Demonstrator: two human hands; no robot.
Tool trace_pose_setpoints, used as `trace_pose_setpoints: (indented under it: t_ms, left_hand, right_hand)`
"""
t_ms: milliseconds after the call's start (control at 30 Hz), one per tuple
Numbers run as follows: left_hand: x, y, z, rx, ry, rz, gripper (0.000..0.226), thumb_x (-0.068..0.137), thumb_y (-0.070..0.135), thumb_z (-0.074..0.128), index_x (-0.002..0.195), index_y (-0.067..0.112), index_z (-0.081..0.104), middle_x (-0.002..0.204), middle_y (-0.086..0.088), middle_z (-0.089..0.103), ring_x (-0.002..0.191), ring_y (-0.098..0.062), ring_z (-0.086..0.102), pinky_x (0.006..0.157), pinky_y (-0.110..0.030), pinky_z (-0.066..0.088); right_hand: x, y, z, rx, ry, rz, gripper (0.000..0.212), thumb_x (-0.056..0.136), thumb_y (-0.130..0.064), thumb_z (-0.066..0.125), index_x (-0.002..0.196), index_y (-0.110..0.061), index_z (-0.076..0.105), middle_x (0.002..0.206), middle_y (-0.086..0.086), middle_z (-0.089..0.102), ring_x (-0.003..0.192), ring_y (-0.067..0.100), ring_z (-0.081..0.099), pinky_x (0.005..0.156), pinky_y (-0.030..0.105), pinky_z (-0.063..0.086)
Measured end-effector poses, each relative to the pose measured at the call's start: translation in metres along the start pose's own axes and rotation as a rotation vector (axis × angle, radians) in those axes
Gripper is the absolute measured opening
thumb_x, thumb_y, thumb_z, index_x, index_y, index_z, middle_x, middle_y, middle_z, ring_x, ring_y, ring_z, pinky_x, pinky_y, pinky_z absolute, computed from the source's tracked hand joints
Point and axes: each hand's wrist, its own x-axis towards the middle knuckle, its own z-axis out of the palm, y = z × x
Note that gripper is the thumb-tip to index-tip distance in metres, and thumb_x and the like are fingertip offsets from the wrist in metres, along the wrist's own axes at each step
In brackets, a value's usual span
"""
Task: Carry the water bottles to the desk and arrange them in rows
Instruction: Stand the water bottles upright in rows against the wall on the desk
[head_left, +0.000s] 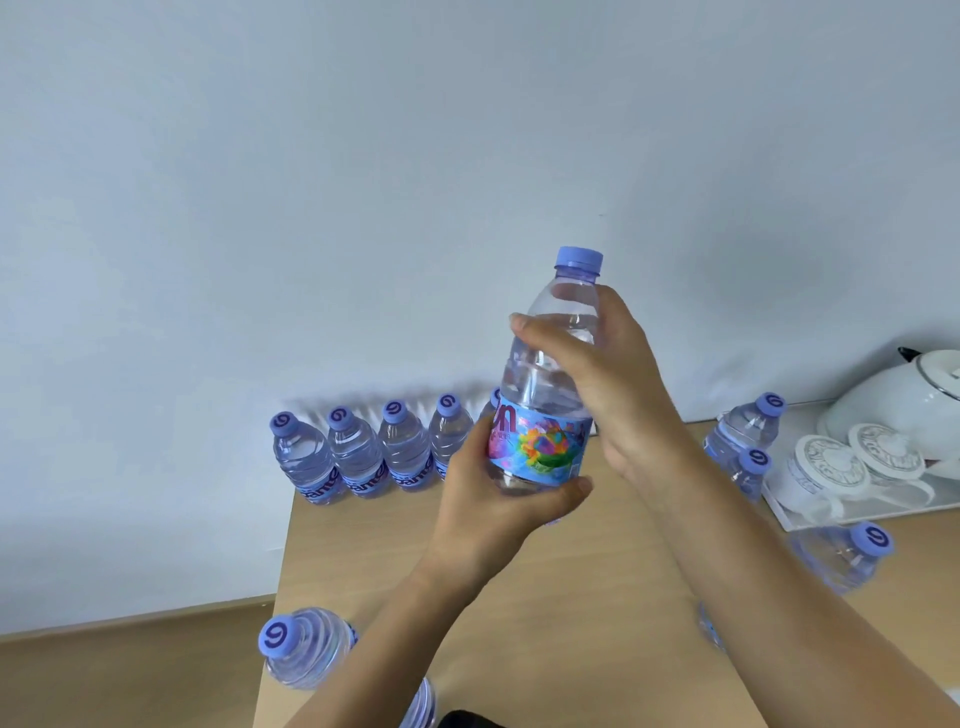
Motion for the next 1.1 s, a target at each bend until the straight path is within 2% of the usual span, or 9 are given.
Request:
trace_pose_setpoints:
  t_ms: [67, 167, 300, 533, 633, 733, 833, 900, 1100]
  left_hand:
    - [-0.001, -0.002, 0.002, 0.004, 0.012, 0.010, 0.050, 0.064, 0.000, 0.088, 0.105, 0.014, 0.064, 0.091, 0.000, 0.076, 0.078, -0.010, 0.072, 0.063, -0.019, 0.055]
    - [-0.002, -0.005, 0.001, 0.025, 0.001, 0.009, 0.056, 0.062, 0.005, 0.091, 0.108, 0.016, 0.062, 0.095, 0.002, 0.075, 0.084, -0.012, 0.072, 0.068, -0.022, 0.057]
    - [0.000, -0.005, -0.002, 0.004, -0.071, -0.035, 0.058, 0.060, 0.013, 0.093, 0.109, 0.020, 0.064, 0.097, 0.001, 0.075, 0.085, -0.015, 0.071, 0.074, -0.034, 0.058]
    - [0.003, -0.004, 0.000, -0.114, -0.205, -0.086, 0.044, 0.067, 0.004, 0.085, 0.106, 0.009, 0.065, 0.086, -0.005, 0.072, 0.074, -0.018, 0.067, 0.066, -0.027, 0.055]
    - [0.002, -0.004, 0.005, -0.095, -0.143, -0.078, 0.036, 0.069, 0.003, 0.084, 0.099, 0.011, 0.066, 0.082, -0.006, 0.072, 0.070, -0.018, 0.067, 0.063, -0.026, 0.055]
    - [0.005, -0.005, 0.009, -0.026, -0.033, -0.036, 0.044, 0.068, 0.000, 0.086, 0.104, 0.011, 0.064, 0.088, -0.001, 0.075, 0.075, -0.013, 0.071, 0.066, -0.022, 0.055]
    - [0.006, -0.007, 0.011, 0.006, 0.019, -0.016, 0.052, 0.065, 0.001, 0.089, 0.108, 0.012, 0.062, 0.094, 0.001, 0.075, 0.081, -0.011, 0.072, 0.069, -0.018, 0.054]
    - [0.005, -0.009, 0.010, 0.016, 0.005, -0.021, 0.056, 0.063, 0.004, 0.091, 0.109, 0.014, 0.062, 0.096, 0.001, 0.075, 0.084, -0.012, 0.072, 0.070, -0.018, 0.054]
    - [0.008, -0.004, 0.002, 0.015, -0.141, -0.067, 0.063, 0.059, 0.012, 0.093, 0.114, 0.017, 0.061, 0.102, -0.001, 0.074, 0.092, -0.016, 0.071, 0.077, -0.028, 0.057]
  right_hand:
    - [-0.001, 0.002, 0.003, 0.035, 0.032, 0.006, 0.043, 0.066, -0.029, 0.084, 0.102, -0.022, 0.061, 0.096, 0.009, 0.071, 0.082, 0.026, 0.072, 0.075, 0.042, 0.061]
    - [0.001, 0.001, 0.001, 0.049, 0.019, -0.004, 0.035, 0.066, -0.023, 0.080, 0.096, -0.022, 0.063, 0.081, 0.000, 0.071, 0.071, 0.020, 0.070, 0.065, 0.033, 0.057]
    - [0.005, -0.002, -0.006, 0.114, -0.041, 0.026, 0.037, 0.061, -0.017, 0.076, 0.096, -0.016, 0.063, 0.080, 0.010, 0.066, 0.069, 0.030, 0.064, 0.069, 0.042, 0.057]
    - [0.012, -0.010, -0.020, 0.159, -0.264, 0.005, 0.033, 0.065, -0.012, 0.072, 0.097, -0.016, 0.064, 0.086, 0.012, 0.069, 0.077, 0.033, 0.072, 0.075, 0.043, 0.059]
    - [0.013, -0.007, -0.019, 0.029, -0.173, 0.013, 0.034, 0.069, -0.019, 0.073, 0.101, -0.016, 0.063, 0.093, 0.019, 0.069, 0.090, 0.039, 0.071, 0.082, 0.050, 0.058]
    - [0.010, -0.003, -0.013, -0.064, -0.033, -0.030, 0.044, 0.068, -0.029, 0.077, 0.107, -0.013, 0.063, 0.088, 0.003, 0.071, 0.080, 0.021, 0.071, 0.075, 0.041, 0.060]
    - [0.007, 0.003, -0.009, -0.027, 0.041, -0.034, 0.044, 0.068, -0.028, 0.080, 0.103, -0.010, 0.061, 0.093, 0.012, 0.071, 0.078, 0.027, 0.069, 0.075, 0.042, 0.058]
    - [0.006, 0.003, -0.009, 0.032, 0.036, -0.009, 0.038, 0.068, -0.023, 0.080, 0.098, -0.012, 0.061, 0.089, 0.019, 0.068, 0.073, 0.032, 0.066, 0.071, 0.044, 0.058]
    - [0.012, -0.006, -0.018, 0.196, -0.123, 0.051, 0.025, 0.055, -0.019, 0.075, 0.079, -0.019, 0.068, 0.079, 0.009, 0.066, 0.069, 0.027, 0.064, 0.065, 0.035, 0.055]
